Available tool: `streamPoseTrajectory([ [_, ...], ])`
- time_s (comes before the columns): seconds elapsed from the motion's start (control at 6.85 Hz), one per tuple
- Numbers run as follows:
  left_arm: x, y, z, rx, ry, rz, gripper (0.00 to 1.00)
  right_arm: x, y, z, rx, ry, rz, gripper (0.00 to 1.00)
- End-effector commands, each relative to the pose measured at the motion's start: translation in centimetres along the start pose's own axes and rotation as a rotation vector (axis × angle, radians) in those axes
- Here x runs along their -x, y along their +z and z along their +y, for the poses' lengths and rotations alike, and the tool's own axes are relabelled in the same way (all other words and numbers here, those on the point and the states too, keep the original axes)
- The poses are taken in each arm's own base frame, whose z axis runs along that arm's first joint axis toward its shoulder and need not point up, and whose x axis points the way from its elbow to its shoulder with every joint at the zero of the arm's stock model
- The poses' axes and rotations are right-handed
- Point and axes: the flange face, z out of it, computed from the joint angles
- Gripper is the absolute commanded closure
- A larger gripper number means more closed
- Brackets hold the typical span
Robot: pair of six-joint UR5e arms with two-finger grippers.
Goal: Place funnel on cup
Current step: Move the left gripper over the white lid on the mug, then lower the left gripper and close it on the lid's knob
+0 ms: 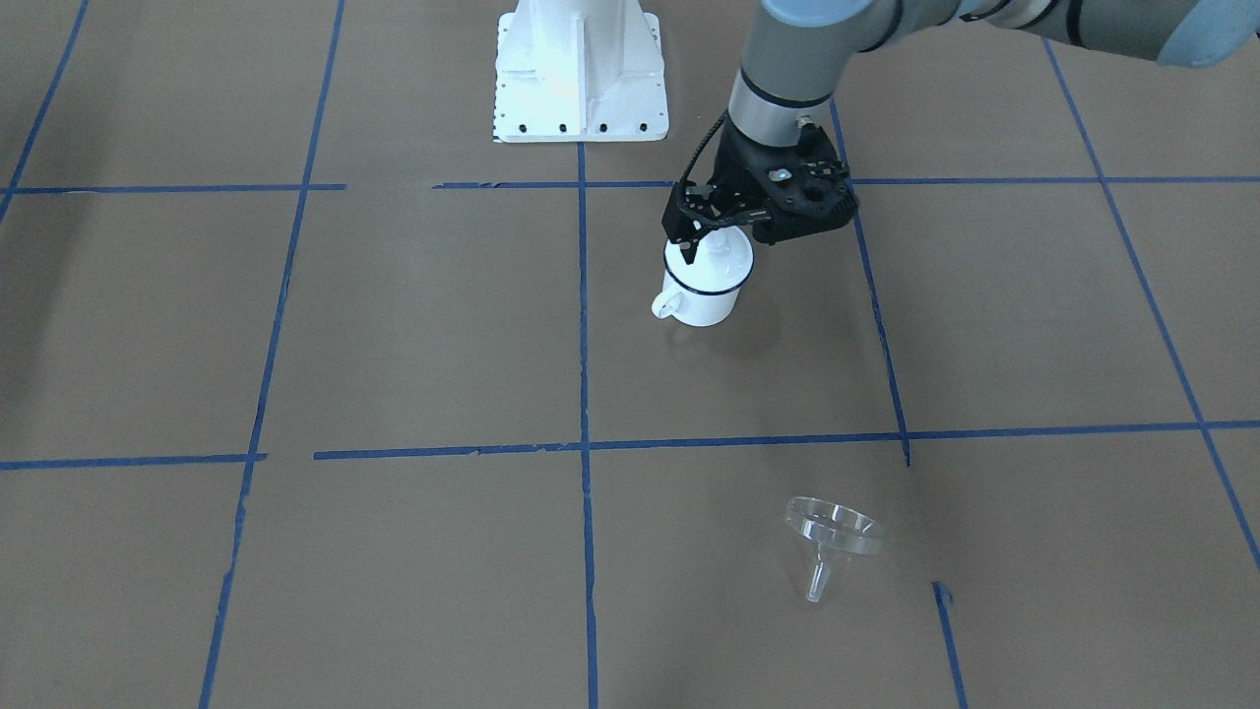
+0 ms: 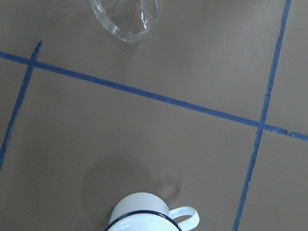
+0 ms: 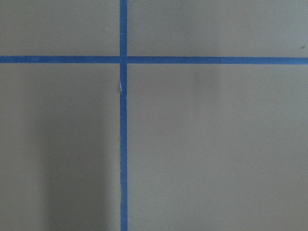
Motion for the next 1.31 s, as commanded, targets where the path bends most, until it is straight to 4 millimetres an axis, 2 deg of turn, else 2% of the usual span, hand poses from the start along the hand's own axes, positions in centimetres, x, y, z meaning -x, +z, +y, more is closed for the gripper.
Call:
streamPoseTrajectory([
  [0.0, 1.1, 3.4, 3.1, 0.01, -0.004, 0.029, 0.0, 0.0, 0.0, 0.0, 0.0, 0.0, 0.0, 0.0],
  [0.15, 1.9, 4.7, 3.8, 0.02, -0.002, 0.022, 0.0, 0.0, 0.0, 0.0, 0.0, 0.0, 0.0, 0.0],
  [0.44, 2.0, 5.4, 4.4, 0.025, 0.002, 0.014, 0.0, 0.0, 0.0, 0.0, 0.0, 0.0, 0.0, 0.0],
  [0.73, 2.2, 5.5, 4.3, 0.004, -0.002, 0.008, 0.01, 0.0, 0.0, 0.0, 0.0, 0.0, 0.0, 0.0],
  [0.88, 2.2, 5.5, 4.3, 0.001, 0.002, 0.009, 0.06, 0.0, 0.0, 0.0, 0.0, 0.0, 0.0, 0.0],
  [1.17, 2.3, 5.6, 4.3, 0.001, 0.004, 0.006, 0.07, 0.0, 0.0, 0.0, 0.0, 0.0, 0.0, 0.0],
])
